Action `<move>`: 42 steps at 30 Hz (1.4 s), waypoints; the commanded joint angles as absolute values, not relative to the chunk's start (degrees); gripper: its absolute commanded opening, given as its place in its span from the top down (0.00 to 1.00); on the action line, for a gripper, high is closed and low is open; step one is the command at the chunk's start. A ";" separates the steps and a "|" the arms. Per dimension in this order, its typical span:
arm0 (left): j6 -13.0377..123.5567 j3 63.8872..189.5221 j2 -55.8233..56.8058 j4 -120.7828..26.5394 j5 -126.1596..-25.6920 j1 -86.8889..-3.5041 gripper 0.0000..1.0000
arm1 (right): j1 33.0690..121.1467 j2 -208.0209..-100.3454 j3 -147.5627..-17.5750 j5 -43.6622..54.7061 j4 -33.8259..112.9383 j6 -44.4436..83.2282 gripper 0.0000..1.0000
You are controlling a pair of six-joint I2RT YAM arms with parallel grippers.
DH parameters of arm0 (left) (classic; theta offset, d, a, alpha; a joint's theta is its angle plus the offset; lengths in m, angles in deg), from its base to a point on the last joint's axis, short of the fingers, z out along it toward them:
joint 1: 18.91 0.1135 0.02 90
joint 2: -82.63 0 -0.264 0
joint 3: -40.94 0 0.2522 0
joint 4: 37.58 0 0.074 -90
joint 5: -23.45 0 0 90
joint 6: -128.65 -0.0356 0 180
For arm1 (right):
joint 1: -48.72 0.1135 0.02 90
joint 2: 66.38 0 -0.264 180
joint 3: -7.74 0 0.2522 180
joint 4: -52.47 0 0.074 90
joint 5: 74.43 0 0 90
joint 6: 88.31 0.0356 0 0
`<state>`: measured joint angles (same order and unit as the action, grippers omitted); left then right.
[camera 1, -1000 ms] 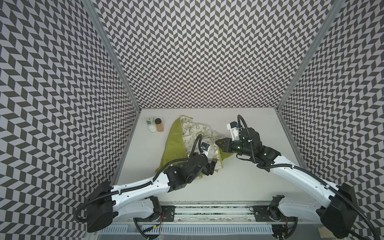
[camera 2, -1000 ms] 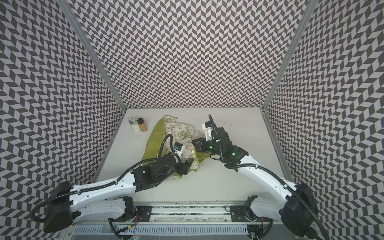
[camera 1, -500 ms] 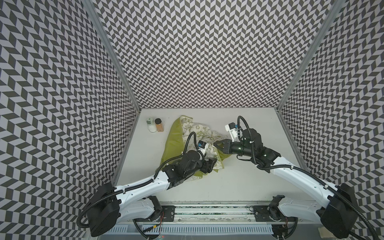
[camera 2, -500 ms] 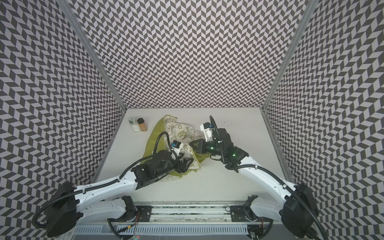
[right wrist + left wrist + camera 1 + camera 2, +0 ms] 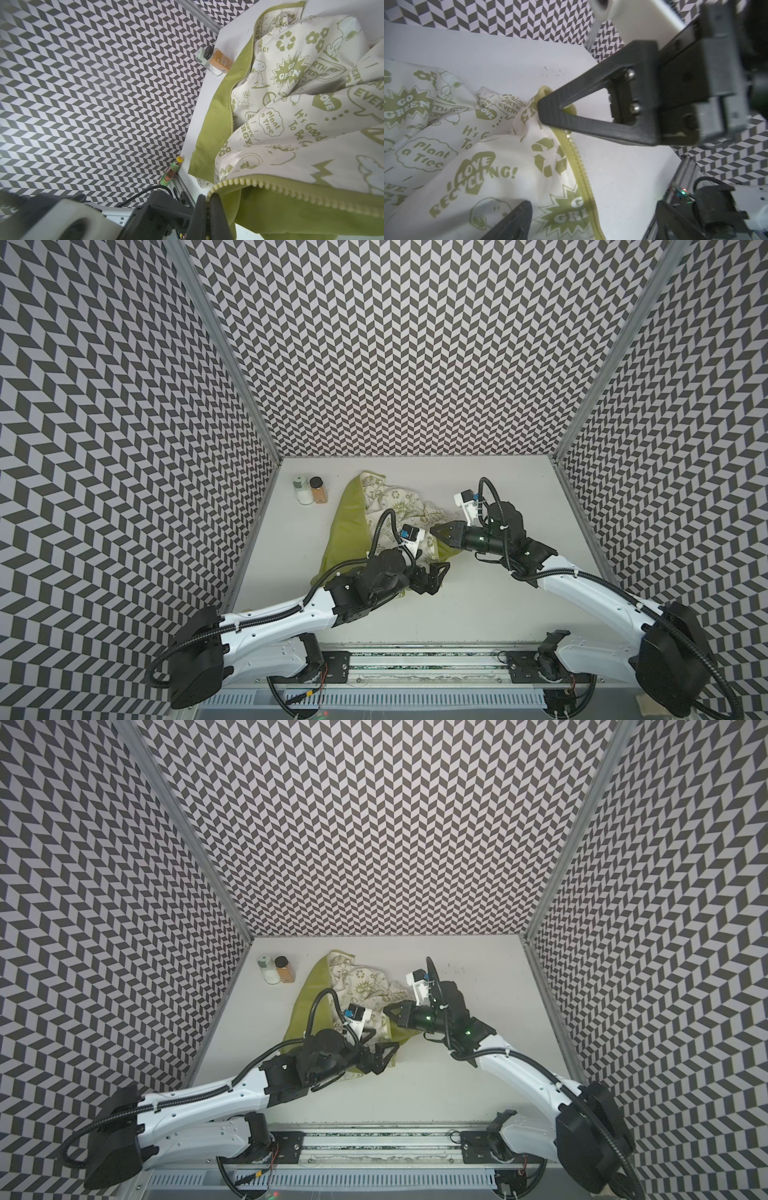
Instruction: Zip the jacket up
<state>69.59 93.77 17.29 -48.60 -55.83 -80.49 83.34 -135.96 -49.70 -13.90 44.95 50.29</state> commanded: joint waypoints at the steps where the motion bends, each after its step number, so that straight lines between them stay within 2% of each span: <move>1: 70.71 98.57 12.57 -57.38 -43.87 -81.51 0.07 | 83.91 -132.47 -47.68 -12.88 51.95 57.44 1.00; 4: 73.33 103.08 8.39 -63.70 -37.45 -82.12 0.08 | 84.40 -130.60 -47.42 -11.22 50.93 59.30 1.00; 9: 75.50 104.57 5.89 -63.67 -33.96 -83.31 0.08 | 85.77 -130.30 -44.00 -10.47 55.52 63.88 1.00; 13: 78.30 105.56 4.50 -66.96 -30.30 -83.42 0.15 | 87.31 -130.42 -43.53 -7.70 55.08 64.15 1.00; 14: 78.54 105.68 4.49 -67.45 -30.01 -83.45 0.20 | 87.29 -130.50 -43.46 -7.00 54.86 63.98 1.00; 16: 78.10 105.15 5.37 -66.91 -30.44 -83.50 0.45 | 87.22 -130.99 -43.83 -6.12 53.31 62.42 1.00; 18: 76.70 103.78 7.05 -64.62 -32.44 -83.51 0.58 | 87.13 -131.62 -44.42 -5.70 51.84 59.61 1.00; 20: 75.24 101.89 9.20 -61.85 -35.70 -83.15 0.72 | 86.96 -132.07 -45.30 -5.54 50.28 56.65 0.92; 22: 73.22 100.03 11.82 -58.51 -42.17 -81.73 0.88 | 86.49 -132.05 -45.71 -5.71 49.66 53.83 0.77; 23: 72.76 99.19 13.07 -56.97 -45.34 -80.70 0.92 | 86.14 -131.73 -45.67 -6.51 49.65 52.28 0.69; 25: 71.07 96.80 16.13 -52.60 -57.04 -76.74 0.96 | 85.90 -129.27 -44.27 -9.00 51.20 48.08 0.54; 26: 71.04 95.85 17.33 -51.04 -62.19 -74.64 0.97 | 85.90 -127.45 -42.61 -10.01 52.75 46.98 0.50; 28: 71.48 94.34 20.11 -48.14 -71.62 -70.38 0.98 | 85.90 -121.89 -36.51 -12.41 58.69 46.31 0.44; 33: 75.51 93.62 23.58 -43.58 -83.74 -63.54 1.00 | 86.31 -106.58 -19.49 -10.20 75.25 52.02 0.32; 35: 78.87 92.76 23.56 -38.01 -90.10 -61.22 1.00 | 86.49 -104.37 -14.64 -11.18 80.81 53.72 0.29; 37: 80.94 92.93 22.87 -34.86 -92.39 -61.12 1.00 | 86.99 -104.87 -14.57 -12.97 82.36 53.27 0.29; 42: 86.18 92.59 20.54 -27.01 -97.18 -61.34 1.00 | 87.57 -112.27 -18.23 -17.16 82.50 50.36 0.29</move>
